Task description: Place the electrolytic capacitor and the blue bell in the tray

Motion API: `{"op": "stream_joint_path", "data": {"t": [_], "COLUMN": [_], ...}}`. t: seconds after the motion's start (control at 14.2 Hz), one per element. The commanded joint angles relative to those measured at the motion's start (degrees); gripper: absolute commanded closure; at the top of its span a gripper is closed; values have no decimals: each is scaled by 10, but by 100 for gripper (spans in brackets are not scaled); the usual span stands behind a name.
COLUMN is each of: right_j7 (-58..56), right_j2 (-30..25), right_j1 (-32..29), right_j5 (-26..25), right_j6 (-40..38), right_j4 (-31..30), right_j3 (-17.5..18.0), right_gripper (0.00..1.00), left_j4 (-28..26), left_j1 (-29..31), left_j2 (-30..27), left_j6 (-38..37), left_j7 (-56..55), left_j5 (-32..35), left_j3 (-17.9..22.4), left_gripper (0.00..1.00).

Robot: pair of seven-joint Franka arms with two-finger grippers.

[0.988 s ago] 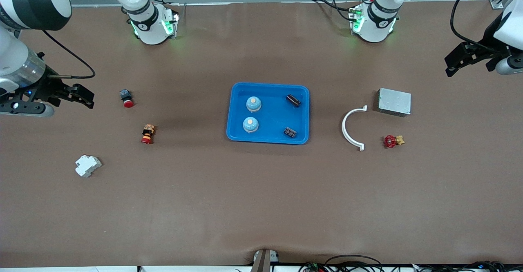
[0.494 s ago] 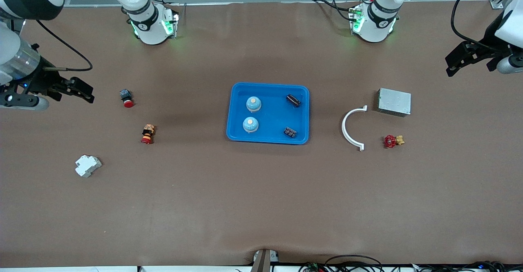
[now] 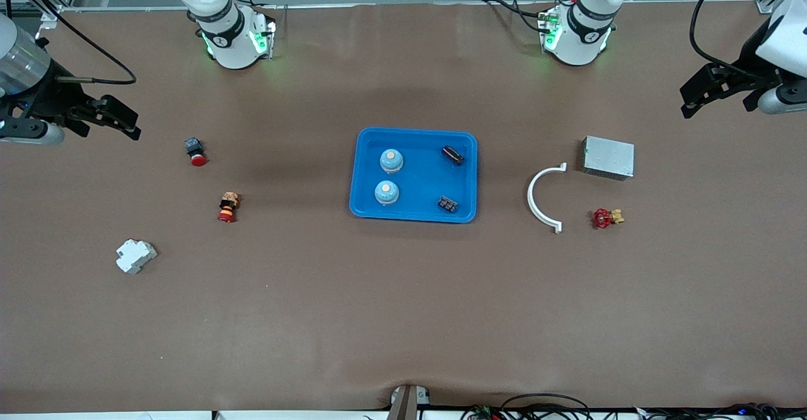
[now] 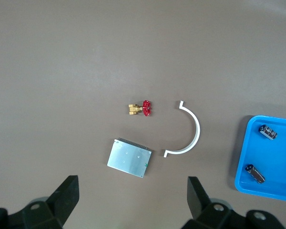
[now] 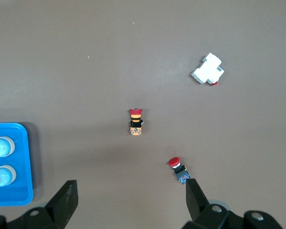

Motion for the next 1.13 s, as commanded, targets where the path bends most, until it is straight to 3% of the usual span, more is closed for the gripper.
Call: {"op": "stream_joint_path", "data": {"t": [0.0,0.35,0.64,0.85,1.06], "right_j7": [-8,-8,-13,-13,-13], "right_j2": [-12,-12,-12,-19,-19], "right_j1": [-9,52,54,88,90], "right_j5": [15,15,15,15,15], "right_j6": [0,-1,-6,-9,-11], "right_j4": [-6,-6,-6,-6,-6], "right_j3": [2,-71,-78,-115,-117], "right_gripper": [0,0,0,0,0], "left_j4": [15,16,26,23,20], "left_j1": [0,1,4,6,7], "left_j2": [8,8,10,11,13], "left_j6": [-5,-6,-15,-20,-25], "left_j7": [14,13,11,13,2], "left_j5": [-6,-10,-10,-13,-32], "left_j3": [-2,-4,-3,-3,-3], "left_gripper": [0,0,0,0,0]}}
